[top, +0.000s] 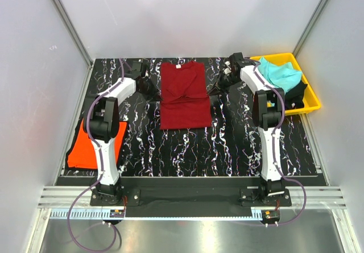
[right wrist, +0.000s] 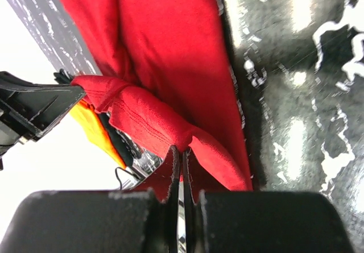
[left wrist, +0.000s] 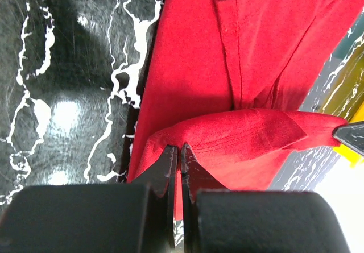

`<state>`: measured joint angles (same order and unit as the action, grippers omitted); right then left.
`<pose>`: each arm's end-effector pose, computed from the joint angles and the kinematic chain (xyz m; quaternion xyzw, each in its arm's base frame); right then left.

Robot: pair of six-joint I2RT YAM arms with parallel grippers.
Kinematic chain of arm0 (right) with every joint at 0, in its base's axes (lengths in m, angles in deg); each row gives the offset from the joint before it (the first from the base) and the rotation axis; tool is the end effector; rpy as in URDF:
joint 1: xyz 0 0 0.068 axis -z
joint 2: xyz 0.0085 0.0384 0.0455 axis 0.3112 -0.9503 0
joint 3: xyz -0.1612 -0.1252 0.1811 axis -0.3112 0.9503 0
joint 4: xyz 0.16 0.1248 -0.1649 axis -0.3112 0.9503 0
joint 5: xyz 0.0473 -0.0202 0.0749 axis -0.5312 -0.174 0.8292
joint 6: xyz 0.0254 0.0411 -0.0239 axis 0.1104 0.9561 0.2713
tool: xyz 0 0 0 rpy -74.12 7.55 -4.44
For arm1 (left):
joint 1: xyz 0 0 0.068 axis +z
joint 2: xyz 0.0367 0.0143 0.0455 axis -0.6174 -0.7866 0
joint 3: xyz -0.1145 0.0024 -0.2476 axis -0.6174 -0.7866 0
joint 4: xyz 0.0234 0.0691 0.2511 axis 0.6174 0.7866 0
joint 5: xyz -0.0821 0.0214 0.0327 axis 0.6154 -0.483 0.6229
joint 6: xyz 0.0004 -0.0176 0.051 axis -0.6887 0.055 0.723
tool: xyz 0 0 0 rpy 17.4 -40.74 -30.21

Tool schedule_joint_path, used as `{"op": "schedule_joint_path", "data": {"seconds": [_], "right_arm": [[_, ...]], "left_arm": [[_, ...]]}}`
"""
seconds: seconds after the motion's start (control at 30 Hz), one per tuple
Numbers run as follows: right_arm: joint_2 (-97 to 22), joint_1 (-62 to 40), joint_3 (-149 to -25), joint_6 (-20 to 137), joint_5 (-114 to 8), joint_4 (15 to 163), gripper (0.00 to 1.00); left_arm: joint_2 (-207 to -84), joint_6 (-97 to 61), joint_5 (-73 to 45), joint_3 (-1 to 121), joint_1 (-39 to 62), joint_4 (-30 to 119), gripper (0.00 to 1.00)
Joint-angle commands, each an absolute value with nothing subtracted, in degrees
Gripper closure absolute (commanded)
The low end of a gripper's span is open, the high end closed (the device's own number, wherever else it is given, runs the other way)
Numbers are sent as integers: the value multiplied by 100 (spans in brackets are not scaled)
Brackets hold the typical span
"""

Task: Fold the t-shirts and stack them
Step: Fold the tshirt

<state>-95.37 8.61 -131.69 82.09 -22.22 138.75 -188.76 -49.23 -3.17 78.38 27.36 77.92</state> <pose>0.4965 0.1058 0.1735 0.1074 0.9226 0.3665 0.0544 0.4362 -0.0949 0.1865 -0.2202 0.9270 -0.2601 0.1567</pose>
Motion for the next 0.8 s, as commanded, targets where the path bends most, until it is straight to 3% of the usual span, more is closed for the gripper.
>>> {"op": "schedule_joint_path", "data": {"seconds": [0.0, 0.03, 0.1, 0.13, 0.27, 0.33, 0.4, 0.57, 0.63, 0.77], "right_arm": [[-9679, 934, -13547, 8222, -2044, 14034, 99], [-9758, 943, -13617, 8205, -2018, 14052, 98], [-9855, 969, -13732, 8196, -2018, 14130, 96], [-9968, 978, -13898, 8187, -2079, 14183, 75], [-10487, 1136, -15240, 7863, -2491, 15189, 53], [-10733, 1215, -16292, 7678, -2999, 15728, 50], [-10586, 1207, -16387, 7406, -3326, 16178, 47], [-8829, 733, -13516, 7387, -3511, 14812, 48], [-8347, 427, -12639, 7545, -3835, 14370, 49], [-8264, -57, -12133, 7835, -4249, 13815, 50]], "left_arm": [[-18993, -4920, -207, 8181, 2811, 7684, 98], [-19028, -4911, -198, 8217, 2820, 7684, 89], [-19107, -4867, -180, 8278, 2855, 7684, 81], [-19125, -4745, -189, 8313, 2864, 7693, 72], [-18845, -4139, -908, 8656, 2881, 8096, 57], [-18362, -3867, -1366, 8587, 2881, 8132, 54], [-17863, -3795, -1306, 8262, 2855, 8097, 52], [-17253, -3962, -278, 6841, 2548, 7300, 56], [-17288, -4058, 13, 6557, 2311, 7078, 62], [-17630, -4173, 241, 6397, 2047, 6718, 65]]}}
